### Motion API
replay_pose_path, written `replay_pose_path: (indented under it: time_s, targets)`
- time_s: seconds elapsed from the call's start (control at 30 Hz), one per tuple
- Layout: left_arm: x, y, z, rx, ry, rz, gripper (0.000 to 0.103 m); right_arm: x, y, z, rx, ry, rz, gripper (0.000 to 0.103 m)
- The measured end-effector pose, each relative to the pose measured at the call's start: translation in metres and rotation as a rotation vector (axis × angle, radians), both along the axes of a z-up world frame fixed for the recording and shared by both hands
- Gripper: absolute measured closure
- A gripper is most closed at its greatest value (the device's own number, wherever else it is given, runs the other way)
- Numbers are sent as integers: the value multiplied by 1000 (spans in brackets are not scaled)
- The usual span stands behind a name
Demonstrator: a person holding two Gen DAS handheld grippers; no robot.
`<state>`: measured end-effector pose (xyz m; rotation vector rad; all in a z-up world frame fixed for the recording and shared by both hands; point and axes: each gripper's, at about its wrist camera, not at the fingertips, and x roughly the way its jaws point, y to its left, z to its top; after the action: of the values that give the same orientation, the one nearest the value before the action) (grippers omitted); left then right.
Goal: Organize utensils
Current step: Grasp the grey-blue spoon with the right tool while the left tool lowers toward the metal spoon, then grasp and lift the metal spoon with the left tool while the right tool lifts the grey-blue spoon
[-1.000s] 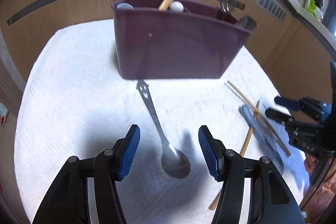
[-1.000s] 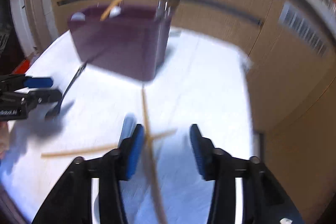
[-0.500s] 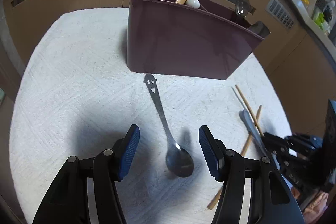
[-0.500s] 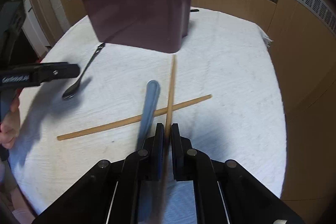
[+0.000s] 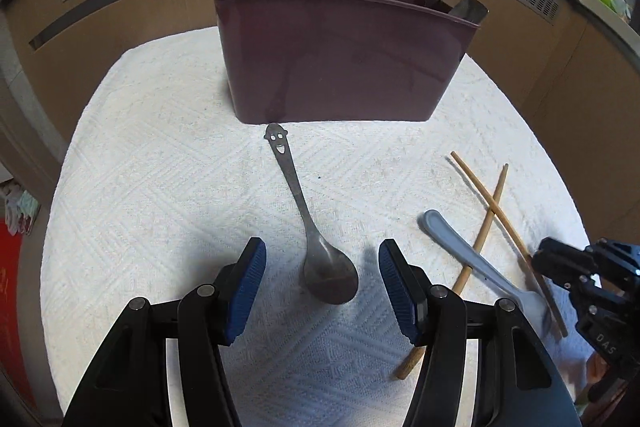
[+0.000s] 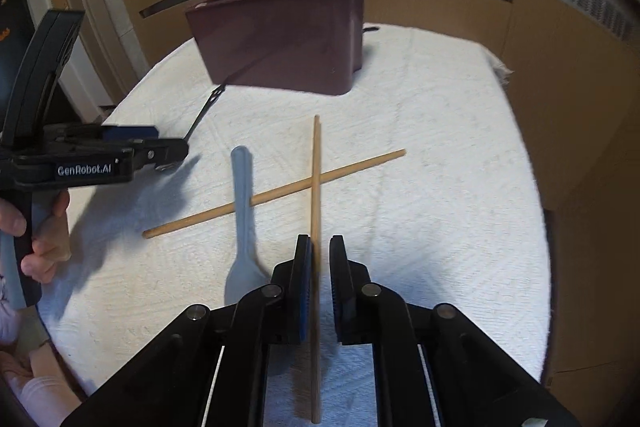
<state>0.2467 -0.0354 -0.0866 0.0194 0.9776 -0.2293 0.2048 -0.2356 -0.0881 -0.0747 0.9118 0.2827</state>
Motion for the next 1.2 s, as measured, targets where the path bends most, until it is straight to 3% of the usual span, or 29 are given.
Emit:
replay_pose_path:
  time_s: [0.07,0.13,0.23,0.3,0.33,0.4,0.43,0.47,0.5,0.7,0.83,0.9,0.93,0.97,1.13,1.2]
  targets:
    - [-5,-2,-3,9,-33,35,44,-2,-4,4,2,-32,-27,67]
    - [-8,-5,-7,6,-46,58,44,-3,-10,10,4,-84,-86,36]
    - [-10,-12,-15,18,-50,43,45,-4,-16,16,-15,-161,-181,26]
    - [-13,-16,-16,48,-78,21,59,-4,-17,18,-52,-190,-223,24]
    - [-14,-13,-15,39,-87,24,74,-3,-16,18,-77,-189,-213,19]
    - [-14,-4,-13,-3,-94,31,74,-1,-14,16,-106,-171,-178,13]
    - [-16,2,-8,-13,-117,36,74,-1,-15,14,-104,-163,-177,13]
    - [-20,6,-2,-2,-152,40,89,-1,-16,14,-98,-155,-184,13]
    - [-23,11,3,7,-180,42,95,-1,-17,14,-90,-144,-187,13]
    - [-45,39,40,13,-315,59,95,-7,-6,19,-100,-179,-139,13]
    - [-45,54,38,-14,-255,81,90,-8,8,22,-122,-178,-83,13]
    - [-49,55,29,-41,-222,87,74,-9,12,21,-116,-167,-58,14]
    - [-49,53,22,-48,-205,83,56,-8,13,21,-111,-164,-59,14]
    - [-51,48,17,-43,-199,79,46,-8,13,21,-107,-161,-62,14]
    - [-43,18,-9,68,-170,60,47,-11,14,24,-107,-171,-71,14]
    - [-33,14,-18,70,-112,47,63,-12,15,25,-122,-183,-70,14]
